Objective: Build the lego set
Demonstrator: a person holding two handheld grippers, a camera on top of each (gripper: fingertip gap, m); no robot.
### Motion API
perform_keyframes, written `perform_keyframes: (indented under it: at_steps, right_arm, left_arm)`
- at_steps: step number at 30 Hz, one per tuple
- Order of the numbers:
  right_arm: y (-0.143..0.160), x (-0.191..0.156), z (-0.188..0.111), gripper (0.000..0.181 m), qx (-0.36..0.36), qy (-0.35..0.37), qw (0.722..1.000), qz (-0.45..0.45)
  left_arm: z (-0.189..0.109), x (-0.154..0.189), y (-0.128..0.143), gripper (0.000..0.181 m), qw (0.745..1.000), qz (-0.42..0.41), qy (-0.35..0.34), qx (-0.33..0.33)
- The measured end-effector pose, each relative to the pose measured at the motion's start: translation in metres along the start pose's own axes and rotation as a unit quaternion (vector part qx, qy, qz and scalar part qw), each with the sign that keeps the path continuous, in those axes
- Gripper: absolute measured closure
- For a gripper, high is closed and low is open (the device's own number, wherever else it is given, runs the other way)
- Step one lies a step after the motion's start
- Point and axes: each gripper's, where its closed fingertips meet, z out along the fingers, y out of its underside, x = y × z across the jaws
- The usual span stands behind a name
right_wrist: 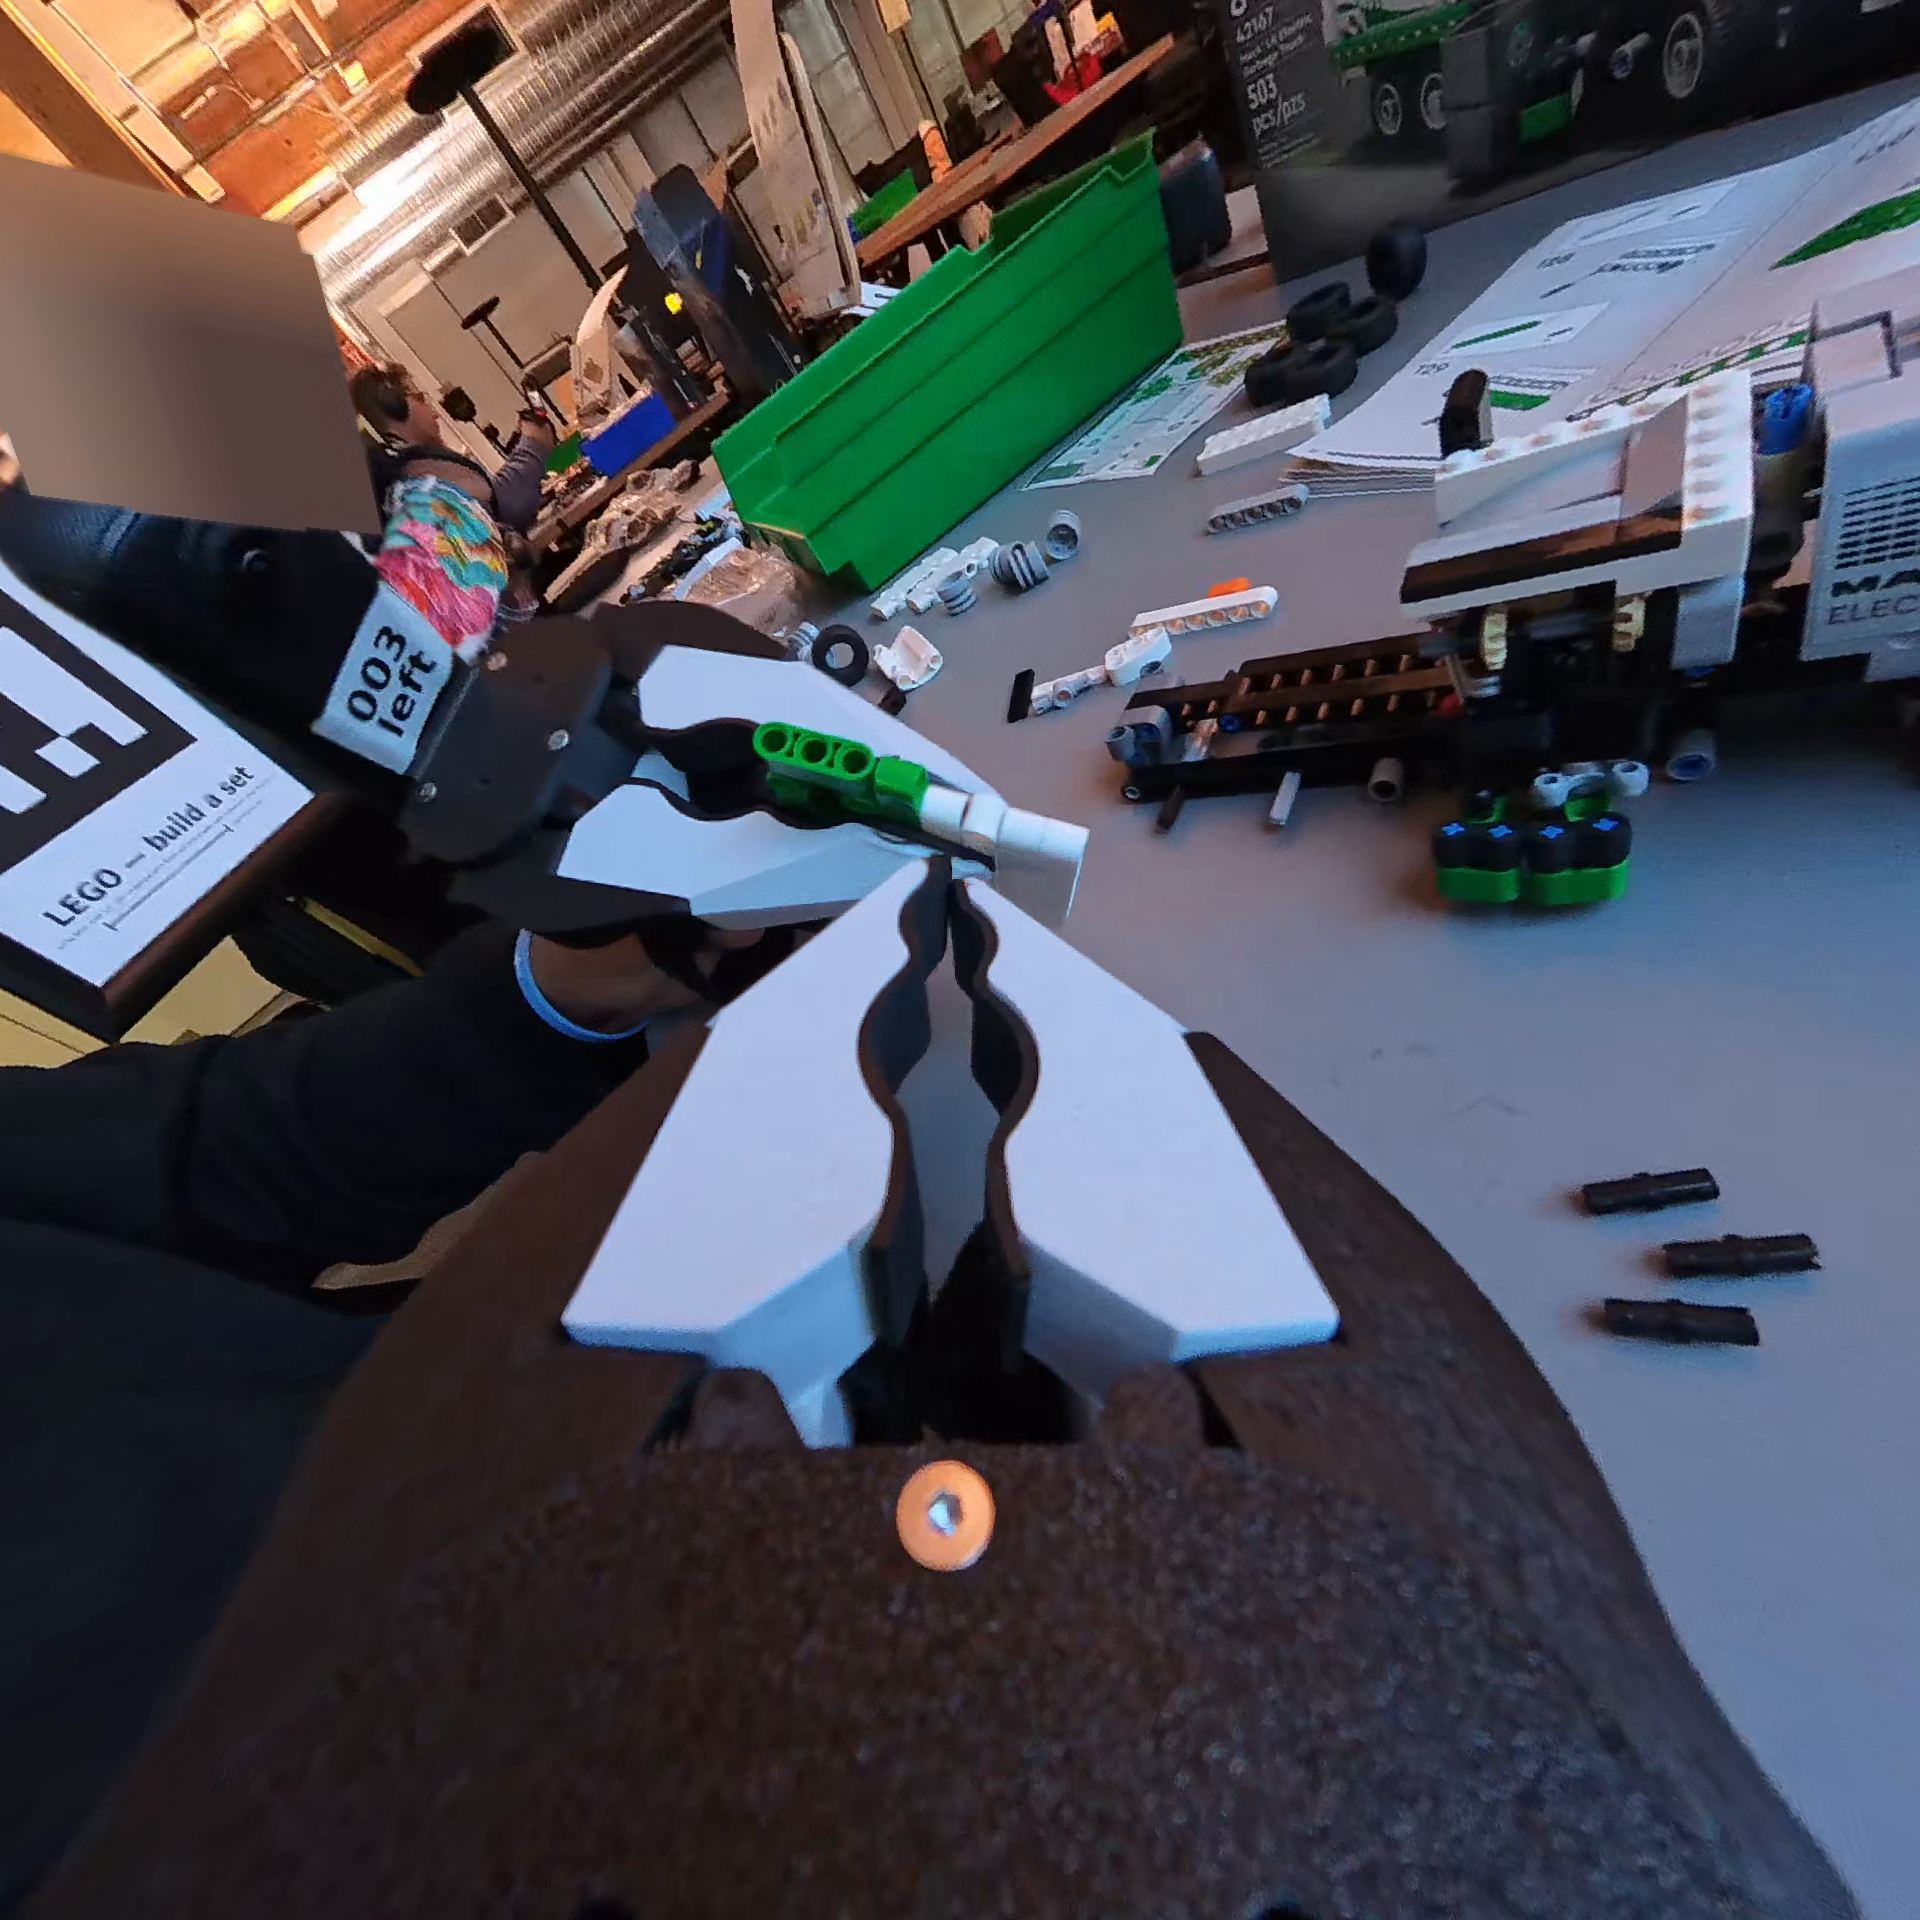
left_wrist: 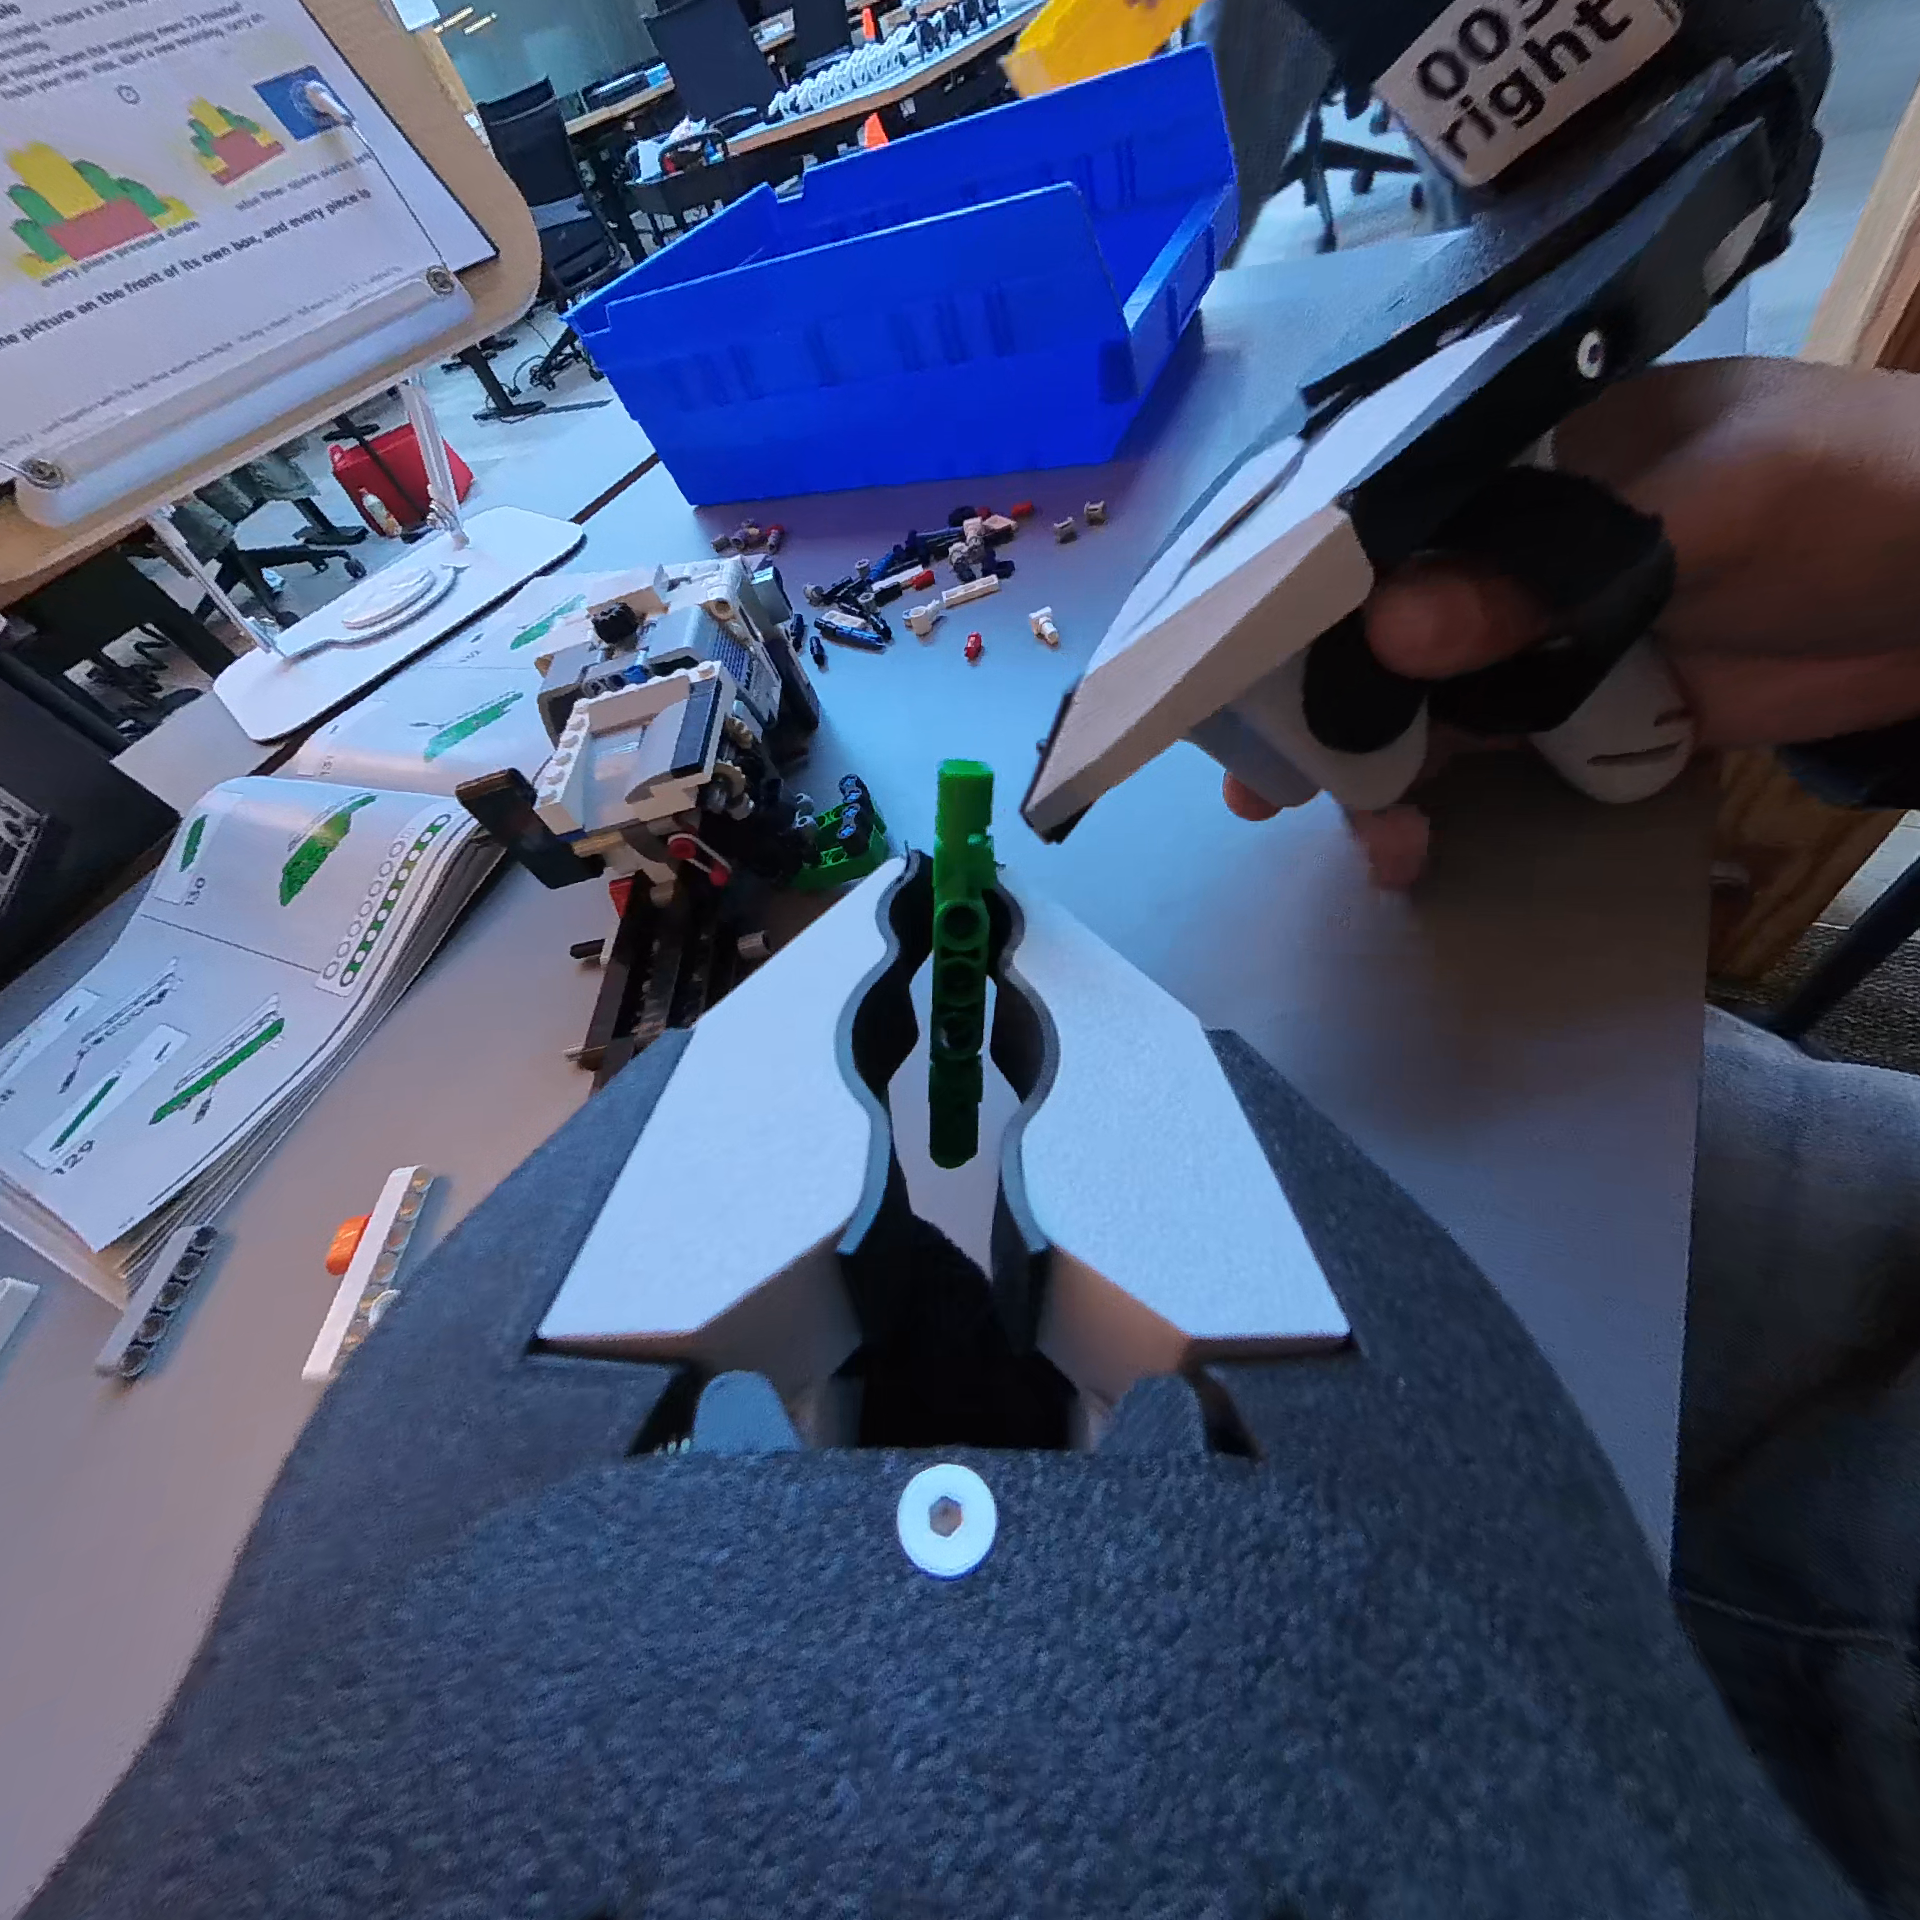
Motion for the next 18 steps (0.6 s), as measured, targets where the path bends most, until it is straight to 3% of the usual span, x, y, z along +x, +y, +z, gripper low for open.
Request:
perform_keyframes:
  at_steps: [2, 5, 9, 11, 14, 18]
  right_arm:
    - [0.004, -0.006, -0.002, 0.181, -0.008, -0.006, 1.0, -0.013]
    - [0.019, -0.047, -0.007, 0.181, -0.017, -0.059, 0.996, -0.067]
    - [0.098, -0.12, -0.018, 0.166, -0.145, -0.128, 0.971, -0.143]
    - [0.155, -0.149, -0.021, 0.159, -0.225, -0.143, 0.945, -0.191]
    - [0.222, -0.156, -0.017, 0.156, -0.295, -0.112, 0.913, -0.259]
    - [0.249, -0.144, -0.011, 0.162, -0.336, -0.069, 0.909, -0.238]
  left_arm:
    - [0.001, -0.001, 0.001, 0.175, 1.0, -0.003, 0.0, -0.004]
    - [0.001, 0.001, 0.001, 0.175, 1.0, 0.002, 0.004, -0.003]
    - [0.0, 0.003, 0.0, 0.175, 1.0, 0.011, 0.005, -0.001]
    - [0.001, 0.003, 0.001, 0.175, 1.0, 0.012, 0.003, -0.004]
    - [0.001, 0.004, 0.001, 0.175, 1.0, 0.017, 0.0, -0.003]
    - [0.0, 0.002, 0.0, 0.175, 1.0, 0.013, -0.002, 0.0]
